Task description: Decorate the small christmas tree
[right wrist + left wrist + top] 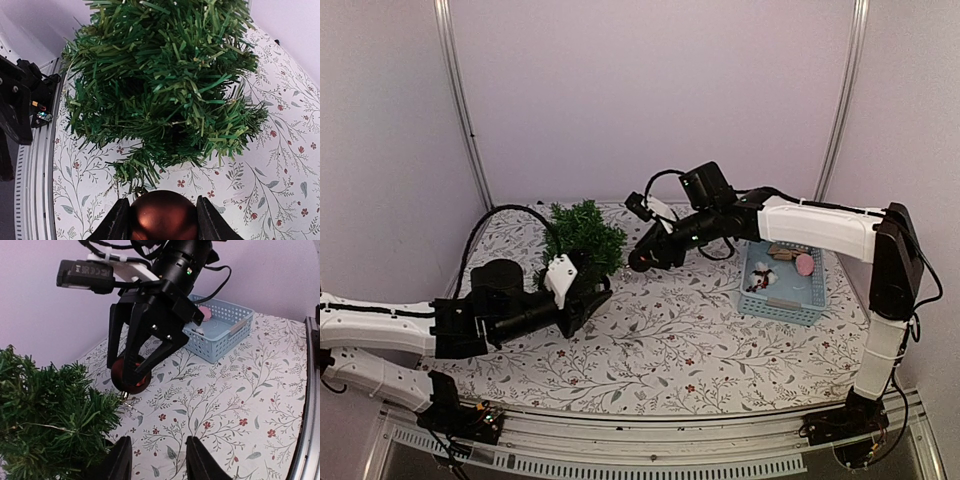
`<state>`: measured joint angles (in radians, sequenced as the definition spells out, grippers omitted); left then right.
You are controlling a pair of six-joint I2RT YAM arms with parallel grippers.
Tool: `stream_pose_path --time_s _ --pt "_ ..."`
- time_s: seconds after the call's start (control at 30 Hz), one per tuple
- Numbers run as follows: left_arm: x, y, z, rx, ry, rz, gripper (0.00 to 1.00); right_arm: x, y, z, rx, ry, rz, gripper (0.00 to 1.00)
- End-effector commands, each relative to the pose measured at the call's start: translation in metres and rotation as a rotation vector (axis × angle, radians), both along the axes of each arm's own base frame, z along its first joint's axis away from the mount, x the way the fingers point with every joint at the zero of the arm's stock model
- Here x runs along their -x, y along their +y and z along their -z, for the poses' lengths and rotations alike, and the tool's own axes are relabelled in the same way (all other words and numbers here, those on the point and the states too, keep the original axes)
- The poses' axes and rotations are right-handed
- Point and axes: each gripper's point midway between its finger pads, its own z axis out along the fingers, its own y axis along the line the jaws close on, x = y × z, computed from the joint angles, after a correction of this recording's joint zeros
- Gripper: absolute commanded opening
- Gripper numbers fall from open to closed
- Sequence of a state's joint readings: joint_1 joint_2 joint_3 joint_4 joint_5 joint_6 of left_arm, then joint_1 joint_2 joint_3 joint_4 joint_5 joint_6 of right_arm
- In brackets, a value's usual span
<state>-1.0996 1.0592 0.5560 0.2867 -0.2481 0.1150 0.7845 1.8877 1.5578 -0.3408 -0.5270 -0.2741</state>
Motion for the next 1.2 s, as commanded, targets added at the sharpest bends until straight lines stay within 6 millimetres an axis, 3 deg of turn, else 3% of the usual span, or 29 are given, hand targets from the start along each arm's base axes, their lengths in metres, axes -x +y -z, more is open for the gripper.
stream_pose_path --time_s 0.0,0.47,0.8,1.17 --pt "-0.004 -0.018 -0.003 0.094 0.001 -0.026 0.37 0.007 0.0 -0.02 -0.044 -0.028 -0.019 0.23" --pt "-0.03 -0.026 0.025 0.13 0.036 -0.19 0.23 0.009 -0.001 -0.019 -0.045 -0.037 -0.025 0.23" --pt "-0.044 -0.021 0.037 0.108 0.041 -0.29 0.2 0.009 -0.001 -0.02 -0.047 -0.041 -0.028 0.23" --pt "-0.052 -0.03 0.04 0.11 0.058 -0.318 0.2 0.01 -0.001 -0.019 -0.049 -0.038 -0.031 0.23"
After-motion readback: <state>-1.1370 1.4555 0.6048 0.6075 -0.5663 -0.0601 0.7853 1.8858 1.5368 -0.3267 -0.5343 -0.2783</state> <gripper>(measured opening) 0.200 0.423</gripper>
